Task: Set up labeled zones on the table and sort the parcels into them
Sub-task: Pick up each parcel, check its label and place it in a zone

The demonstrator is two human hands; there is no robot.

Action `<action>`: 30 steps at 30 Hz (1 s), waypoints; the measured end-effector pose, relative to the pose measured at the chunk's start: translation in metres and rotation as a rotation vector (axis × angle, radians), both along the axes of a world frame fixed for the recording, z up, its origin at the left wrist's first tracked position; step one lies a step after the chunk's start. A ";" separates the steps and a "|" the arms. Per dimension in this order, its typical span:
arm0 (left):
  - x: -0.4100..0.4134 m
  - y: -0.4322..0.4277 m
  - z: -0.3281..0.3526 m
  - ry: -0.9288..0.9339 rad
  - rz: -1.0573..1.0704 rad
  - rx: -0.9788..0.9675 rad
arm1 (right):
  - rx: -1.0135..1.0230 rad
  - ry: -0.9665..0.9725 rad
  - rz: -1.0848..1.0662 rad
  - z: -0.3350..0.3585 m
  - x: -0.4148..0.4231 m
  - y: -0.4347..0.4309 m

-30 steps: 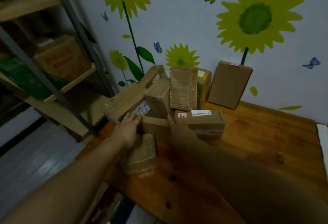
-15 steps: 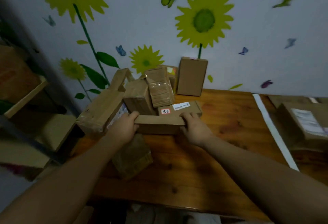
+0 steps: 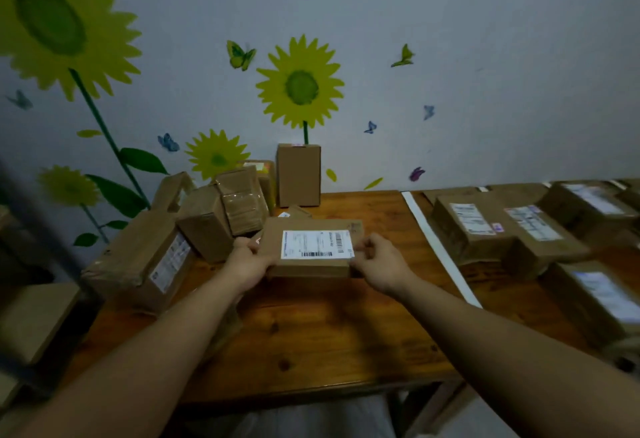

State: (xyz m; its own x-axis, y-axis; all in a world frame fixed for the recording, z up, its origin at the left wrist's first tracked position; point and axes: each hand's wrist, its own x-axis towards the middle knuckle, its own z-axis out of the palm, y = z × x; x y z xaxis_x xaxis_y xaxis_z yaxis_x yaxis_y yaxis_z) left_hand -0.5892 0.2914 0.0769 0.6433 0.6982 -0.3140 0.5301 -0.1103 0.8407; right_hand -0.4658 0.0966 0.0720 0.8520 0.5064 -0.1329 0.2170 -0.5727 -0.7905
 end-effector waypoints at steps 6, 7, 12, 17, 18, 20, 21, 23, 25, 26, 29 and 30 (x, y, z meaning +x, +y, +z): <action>0.011 -0.070 0.015 -0.083 -0.077 -0.069 | 0.232 0.061 -0.036 0.012 0.014 -0.071; 0.015 -0.082 0.014 -0.090 -0.074 -0.080 | 0.264 0.048 -0.042 0.016 0.017 -0.083; 0.034 -0.148 0.010 -0.150 -0.016 -0.104 | 0.337 -0.011 -0.045 0.020 0.034 -0.145; 0.047 -0.201 0.007 -0.218 0.000 -0.207 | 0.337 -0.020 -0.075 0.024 0.048 -0.190; 0.050 -0.209 0.009 -0.233 -0.012 -0.220 | 0.356 -0.009 -0.120 0.025 0.052 -0.196; 0.058 -0.224 0.016 -0.244 -0.030 -0.241 | 0.422 0.102 -0.247 0.027 0.056 -0.206; 0.062 -0.229 0.019 -0.242 -0.041 -0.251 | 0.467 0.169 -0.279 0.027 0.057 -0.210; 0.068 -0.240 0.025 -0.229 -0.090 -0.266 | 0.560 0.267 -0.304 0.029 0.057 -0.218; 0.070 -0.245 0.030 -0.208 -0.132 -0.253 | 0.619 0.306 -0.332 0.037 0.054 -0.227; 0.070 -0.244 0.033 -0.209 -0.131 -0.239 | 0.632 0.308 -0.338 0.041 0.054 -0.231; 0.066 -0.235 0.046 -0.228 -0.143 -0.080 | 0.620 0.300 -0.331 0.051 0.051 -0.239; 0.065 -0.233 0.050 -0.190 -0.203 -0.015 | 0.601 0.301 -0.319 0.053 0.048 -0.239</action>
